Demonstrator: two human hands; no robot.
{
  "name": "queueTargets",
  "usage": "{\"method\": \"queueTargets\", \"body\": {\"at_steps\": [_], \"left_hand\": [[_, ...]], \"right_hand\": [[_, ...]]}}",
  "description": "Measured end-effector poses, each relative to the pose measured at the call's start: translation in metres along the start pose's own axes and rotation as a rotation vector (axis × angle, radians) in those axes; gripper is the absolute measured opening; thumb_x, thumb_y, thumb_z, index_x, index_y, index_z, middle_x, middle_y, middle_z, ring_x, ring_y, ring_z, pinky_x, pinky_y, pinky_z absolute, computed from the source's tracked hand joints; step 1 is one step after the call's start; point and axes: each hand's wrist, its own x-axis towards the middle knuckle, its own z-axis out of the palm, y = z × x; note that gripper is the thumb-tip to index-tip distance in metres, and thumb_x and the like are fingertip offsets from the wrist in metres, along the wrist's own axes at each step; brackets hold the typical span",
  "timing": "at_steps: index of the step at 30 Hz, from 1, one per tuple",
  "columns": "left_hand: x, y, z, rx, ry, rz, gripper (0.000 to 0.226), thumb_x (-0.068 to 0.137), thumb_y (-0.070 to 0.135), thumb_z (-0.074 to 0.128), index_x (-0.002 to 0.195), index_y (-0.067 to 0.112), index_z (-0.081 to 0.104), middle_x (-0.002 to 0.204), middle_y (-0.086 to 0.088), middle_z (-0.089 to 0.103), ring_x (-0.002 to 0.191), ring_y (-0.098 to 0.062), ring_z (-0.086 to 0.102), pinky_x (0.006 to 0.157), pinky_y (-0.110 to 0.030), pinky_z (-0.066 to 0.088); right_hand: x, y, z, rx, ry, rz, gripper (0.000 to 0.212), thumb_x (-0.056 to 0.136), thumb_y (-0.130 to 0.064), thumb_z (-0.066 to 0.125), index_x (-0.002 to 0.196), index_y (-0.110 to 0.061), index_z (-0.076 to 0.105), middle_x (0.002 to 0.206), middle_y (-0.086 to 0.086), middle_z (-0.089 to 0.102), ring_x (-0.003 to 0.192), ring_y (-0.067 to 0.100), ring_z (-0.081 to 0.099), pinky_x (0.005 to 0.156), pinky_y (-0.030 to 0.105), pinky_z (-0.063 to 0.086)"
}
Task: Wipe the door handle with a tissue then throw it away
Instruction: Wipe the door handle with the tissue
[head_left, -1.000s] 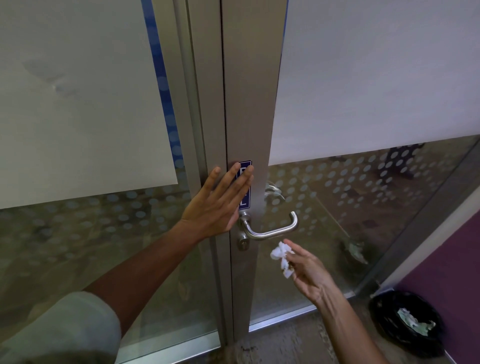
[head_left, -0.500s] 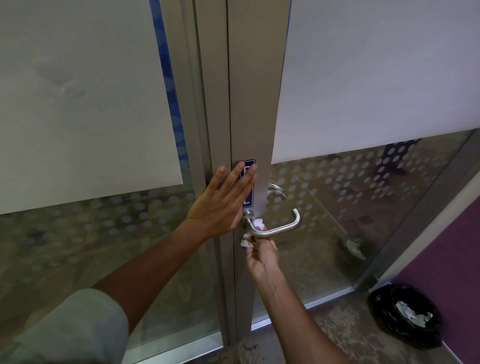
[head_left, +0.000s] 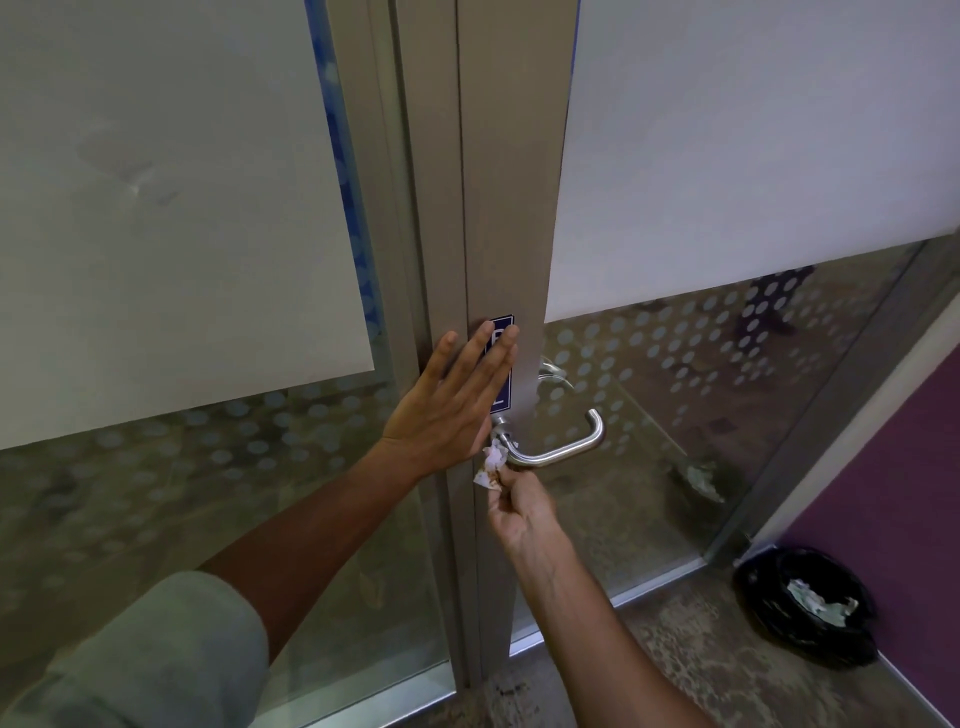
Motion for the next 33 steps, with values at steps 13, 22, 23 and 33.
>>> {"method": "queueTargets", "body": {"at_steps": [13,22,23,33], "left_hand": [[0.000,-0.002,-0.005,-0.036,-0.040,0.017,0.083,0.094,0.048,0.039,0.159,0.001,0.016,0.168,-0.019,0.012,0.154,-0.040,0.013,0.121,-0.059,-0.016],[0.000,0.022,-0.014,-0.354,-0.069,-0.107,0.089,0.084,0.039,0.058,0.158,0.005,0.021,0.169,-0.014,0.013,0.156,-0.038,0.007,0.119,-0.060,-0.018],[0.000,0.024,-0.015,-0.373,-0.068,-0.120,0.088,0.085,0.040,0.057,0.158,0.007,0.022,0.168,-0.013,0.016,0.155,-0.038,0.009,0.119,-0.061,-0.018],[0.022,0.084,-0.047,-0.704,0.058,-0.091,0.070,0.089,0.032,0.056,0.149,-0.001,0.041,0.158,-0.020,0.039,0.148,-0.040,0.031,0.122,-0.055,0.024]], "right_hand": [[-0.019,0.007,-0.032,-0.239,-0.085,-0.114,0.037,0.092,0.019,0.044,0.119,0.005,0.065,0.074,0.015,0.070,0.048,0.013,0.061,0.045,0.021,0.048],[-0.026,-0.029,-0.087,-0.232,-0.049,-0.235,0.040,0.088,0.021,0.047,0.112,-0.003,0.068,0.102,0.019,0.071,0.078,0.023,0.068,0.066,0.026,0.054],[-0.027,-0.034,-0.089,-0.233,-0.037,-0.243,0.039,0.088,0.021,0.047,0.110,-0.001,0.069,0.099,0.018,0.071,0.078,0.022,0.068,0.063,0.024,0.054],[-0.023,-0.094,-0.126,-0.210,-0.012,-0.233,0.051,0.075,0.026,0.033,0.111,0.012,0.066,0.086,0.024,0.073,0.074,0.027,0.070,0.072,0.028,0.055]]}}
